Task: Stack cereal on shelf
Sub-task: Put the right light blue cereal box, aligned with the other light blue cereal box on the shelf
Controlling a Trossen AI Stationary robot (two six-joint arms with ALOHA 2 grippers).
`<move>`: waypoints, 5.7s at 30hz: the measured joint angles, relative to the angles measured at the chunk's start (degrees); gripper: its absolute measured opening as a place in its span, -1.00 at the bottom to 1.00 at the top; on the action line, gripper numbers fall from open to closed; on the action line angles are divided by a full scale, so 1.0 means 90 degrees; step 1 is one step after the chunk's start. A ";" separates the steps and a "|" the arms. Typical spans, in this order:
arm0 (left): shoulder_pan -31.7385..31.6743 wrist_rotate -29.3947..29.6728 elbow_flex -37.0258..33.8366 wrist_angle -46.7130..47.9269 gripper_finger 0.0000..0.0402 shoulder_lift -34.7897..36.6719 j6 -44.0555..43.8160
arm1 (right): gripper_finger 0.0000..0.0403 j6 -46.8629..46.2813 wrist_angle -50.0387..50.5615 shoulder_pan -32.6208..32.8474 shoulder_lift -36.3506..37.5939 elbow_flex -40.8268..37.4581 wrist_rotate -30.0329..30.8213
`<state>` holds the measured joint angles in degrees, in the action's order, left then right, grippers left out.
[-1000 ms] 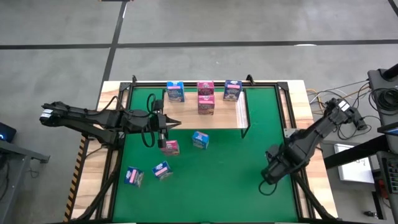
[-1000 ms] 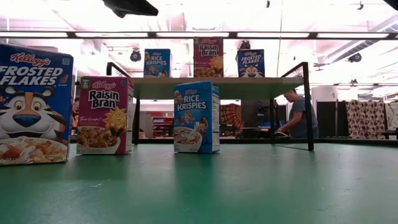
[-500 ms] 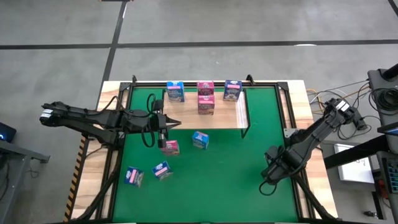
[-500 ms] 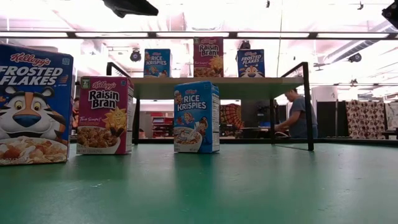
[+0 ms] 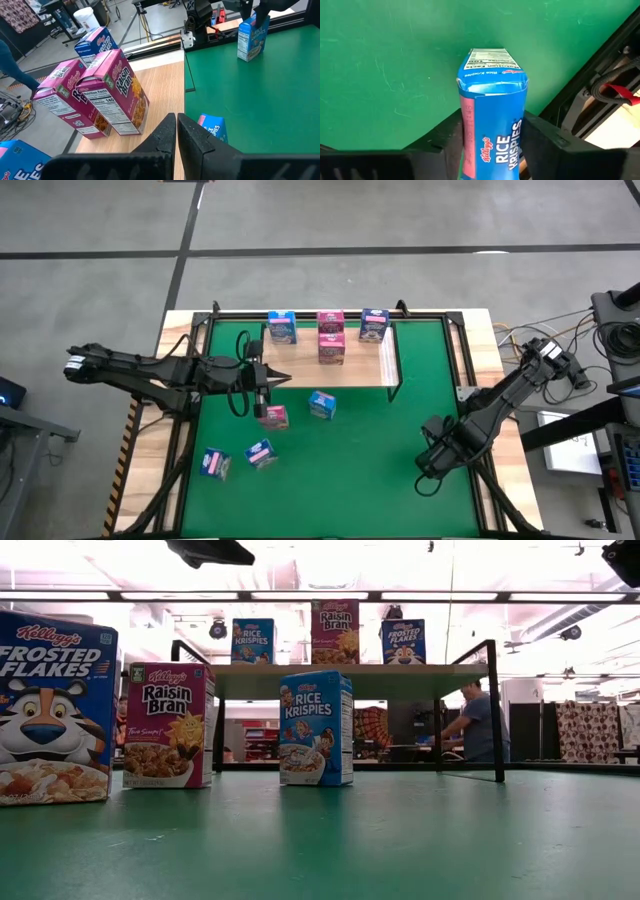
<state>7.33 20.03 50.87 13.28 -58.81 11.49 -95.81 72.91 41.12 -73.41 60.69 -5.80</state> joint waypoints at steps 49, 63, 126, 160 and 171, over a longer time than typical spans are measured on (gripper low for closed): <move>0.0041 -0.0005 -0.0768 -0.1092 -1.00 0.1343 0.0327 | -0.42 0.8841 -0.4763 -0.3126 -0.0076 0.2096 0.3429; 0.0041 -0.0002 -0.0772 -0.0983 -1.00 0.1336 0.0308 | -0.42 0.9906 -0.5310 -0.3977 -0.0552 0.2093 0.2740; 0.0039 0.0002 -0.0777 -0.0998 -1.00 0.1360 0.0377 | 0.03 1.0894 -0.0993 -0.4675 -0.4465 0.8225 0.2485; 0.0039 0.0787 -0.0729 -0.1539 -0.68 0.0812 0.0464 | -0.13 1.0709 -0.1310 -0.3409 -0.2620 0.5635 0.2715; 0.0036 0.1026 -0.0726 -0.2329 0.08 0.0583 0.0747 | -0.13 1.0976 -0.3894 -0.3388 -0.0952 0.2671 0.2668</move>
<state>7.66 29.26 44.34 -7.69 -53.56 18.21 2.97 37.86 10.63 -81.98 84.72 18.21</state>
